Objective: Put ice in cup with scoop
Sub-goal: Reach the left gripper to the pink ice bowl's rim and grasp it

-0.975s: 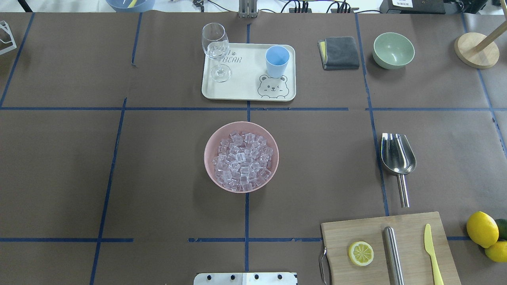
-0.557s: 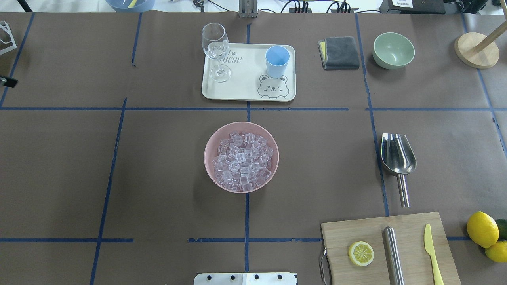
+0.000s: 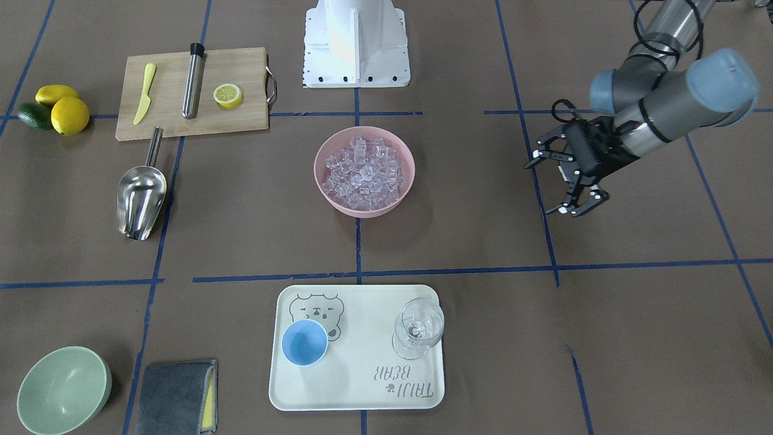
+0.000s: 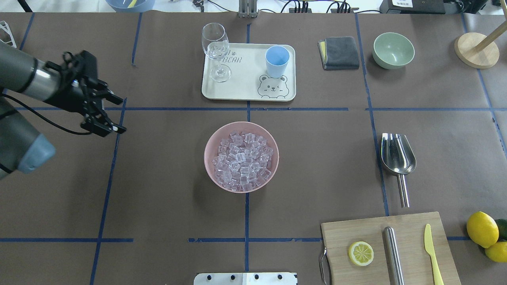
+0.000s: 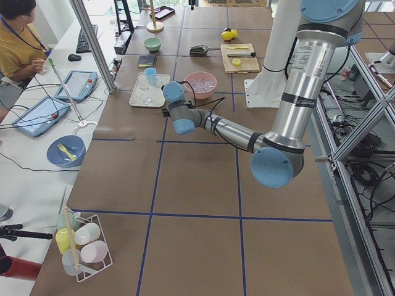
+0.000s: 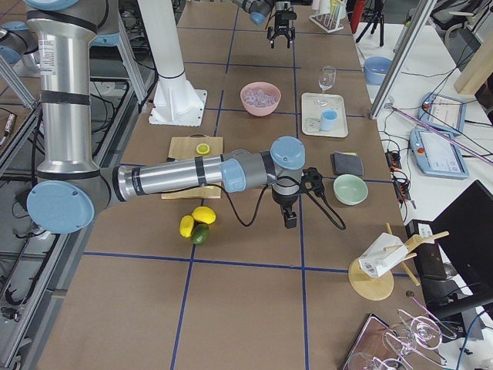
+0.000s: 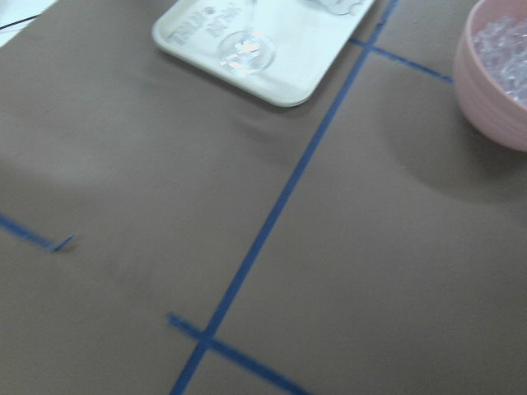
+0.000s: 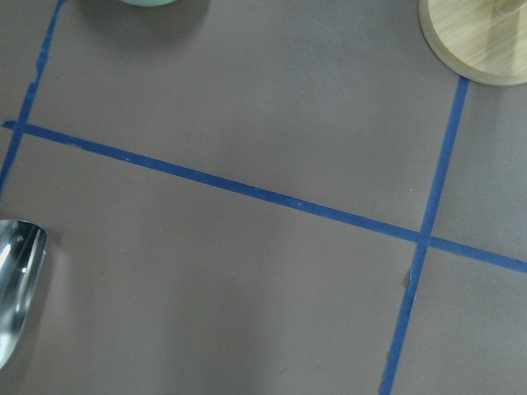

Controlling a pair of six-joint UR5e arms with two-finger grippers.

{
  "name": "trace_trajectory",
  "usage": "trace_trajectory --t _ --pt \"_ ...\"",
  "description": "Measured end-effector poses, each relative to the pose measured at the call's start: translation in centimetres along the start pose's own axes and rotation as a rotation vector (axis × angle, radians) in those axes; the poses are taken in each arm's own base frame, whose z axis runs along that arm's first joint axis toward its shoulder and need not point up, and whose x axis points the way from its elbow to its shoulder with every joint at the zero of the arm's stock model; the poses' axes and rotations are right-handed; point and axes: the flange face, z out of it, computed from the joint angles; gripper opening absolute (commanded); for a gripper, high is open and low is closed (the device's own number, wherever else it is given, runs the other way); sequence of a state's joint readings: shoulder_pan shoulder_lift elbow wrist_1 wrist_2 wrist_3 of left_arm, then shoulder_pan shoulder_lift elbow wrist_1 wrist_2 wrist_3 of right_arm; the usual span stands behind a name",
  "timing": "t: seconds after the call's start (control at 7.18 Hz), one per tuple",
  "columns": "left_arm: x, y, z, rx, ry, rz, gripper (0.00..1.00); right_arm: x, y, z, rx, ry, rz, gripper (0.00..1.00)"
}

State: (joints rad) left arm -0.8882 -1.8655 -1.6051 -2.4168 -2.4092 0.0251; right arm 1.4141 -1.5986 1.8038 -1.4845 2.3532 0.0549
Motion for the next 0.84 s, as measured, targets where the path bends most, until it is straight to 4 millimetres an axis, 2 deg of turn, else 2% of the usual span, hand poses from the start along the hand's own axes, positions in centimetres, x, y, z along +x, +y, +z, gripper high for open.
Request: trace_trajectory --t 0.14,0.42,0.7,0.84 --pt "2.1 -1.8 3.6 0.016 0.028 0.053 0.99 -1.7 -0.3 -0.1 0.003 -0.006 -0.007 1.00" --pt "4.5 -4.1 8.3 0.058 0.005 0.125 0.99 -5.7 -0.8 0.1 0.001 -0.024 0.001 1.00" --pt "5.9 -3.9 12.2 0.115 -0.048 0.179 0.99 -11.2 -0.8 0.5 -0.005 -0.042 0.076 1.00" --pt "6.4 -3.7 13.2 0.134 -0.052 0.189 0.99 -14.1 -0.6 1.3 0.009 -0.036 0.096 1.00"
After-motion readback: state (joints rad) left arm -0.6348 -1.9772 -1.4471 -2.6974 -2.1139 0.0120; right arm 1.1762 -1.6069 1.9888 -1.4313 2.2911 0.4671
